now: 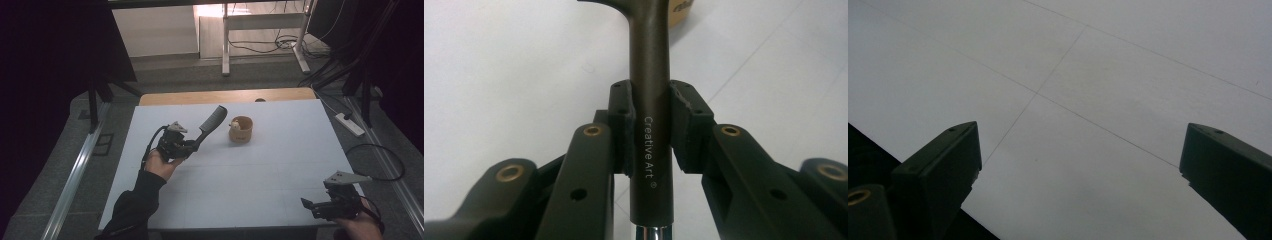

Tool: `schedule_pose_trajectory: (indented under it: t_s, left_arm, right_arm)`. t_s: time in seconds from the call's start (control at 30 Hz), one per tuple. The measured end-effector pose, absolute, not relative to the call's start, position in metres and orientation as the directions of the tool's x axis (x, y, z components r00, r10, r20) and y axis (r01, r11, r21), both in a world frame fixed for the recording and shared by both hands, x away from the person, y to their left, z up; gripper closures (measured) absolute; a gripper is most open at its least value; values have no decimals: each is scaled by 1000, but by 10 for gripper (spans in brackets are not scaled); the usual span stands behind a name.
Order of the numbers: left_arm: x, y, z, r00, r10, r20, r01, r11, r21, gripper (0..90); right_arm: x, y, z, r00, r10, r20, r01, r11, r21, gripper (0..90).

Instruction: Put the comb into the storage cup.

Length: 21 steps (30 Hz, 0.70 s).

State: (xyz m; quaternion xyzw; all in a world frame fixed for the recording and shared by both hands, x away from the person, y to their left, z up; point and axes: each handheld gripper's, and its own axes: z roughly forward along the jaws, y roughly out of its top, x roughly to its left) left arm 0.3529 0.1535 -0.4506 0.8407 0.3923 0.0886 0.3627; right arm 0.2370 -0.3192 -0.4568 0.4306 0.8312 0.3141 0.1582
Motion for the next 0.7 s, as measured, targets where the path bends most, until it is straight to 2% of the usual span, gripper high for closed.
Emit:
schedule_pose_trajectory:
  t_s: [0.7]
  left_arm:
    - [311,155,-446,706,688,-166,559,-397,728,720]
  right_arm:
    - [236,-320,-455,-597,802,15,602,435,670,20]
